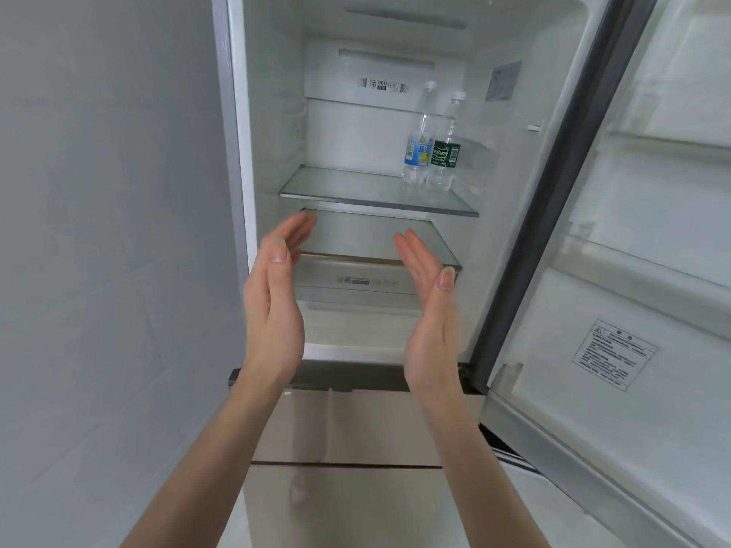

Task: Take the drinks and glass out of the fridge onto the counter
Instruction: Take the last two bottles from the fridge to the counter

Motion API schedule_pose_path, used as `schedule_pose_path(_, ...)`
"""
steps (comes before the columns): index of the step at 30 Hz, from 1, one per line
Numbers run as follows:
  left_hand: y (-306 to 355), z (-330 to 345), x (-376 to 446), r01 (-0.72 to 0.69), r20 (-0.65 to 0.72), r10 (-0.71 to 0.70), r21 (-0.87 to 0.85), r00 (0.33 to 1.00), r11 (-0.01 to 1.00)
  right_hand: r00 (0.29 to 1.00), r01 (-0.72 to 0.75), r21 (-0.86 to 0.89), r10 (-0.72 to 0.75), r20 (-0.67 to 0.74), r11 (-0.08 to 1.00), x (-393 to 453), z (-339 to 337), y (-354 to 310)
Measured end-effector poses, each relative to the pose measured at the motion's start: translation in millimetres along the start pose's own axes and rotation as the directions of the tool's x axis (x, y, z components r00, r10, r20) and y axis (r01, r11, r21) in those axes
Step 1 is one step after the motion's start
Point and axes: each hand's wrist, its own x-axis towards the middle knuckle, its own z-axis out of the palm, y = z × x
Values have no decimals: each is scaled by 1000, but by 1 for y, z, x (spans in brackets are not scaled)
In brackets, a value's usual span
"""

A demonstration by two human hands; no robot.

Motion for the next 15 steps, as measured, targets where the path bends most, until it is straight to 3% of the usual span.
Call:
schedule_pose_path(7,-56,23,84,-65,59,68,-52,996,997,997,55,-46,-57,-43,997,82,20,38)
schedule_pose_path(15,-87,55,167,-83,100,99,-148,990,985,972,59,-56,-71,-226,997,169,11,57)
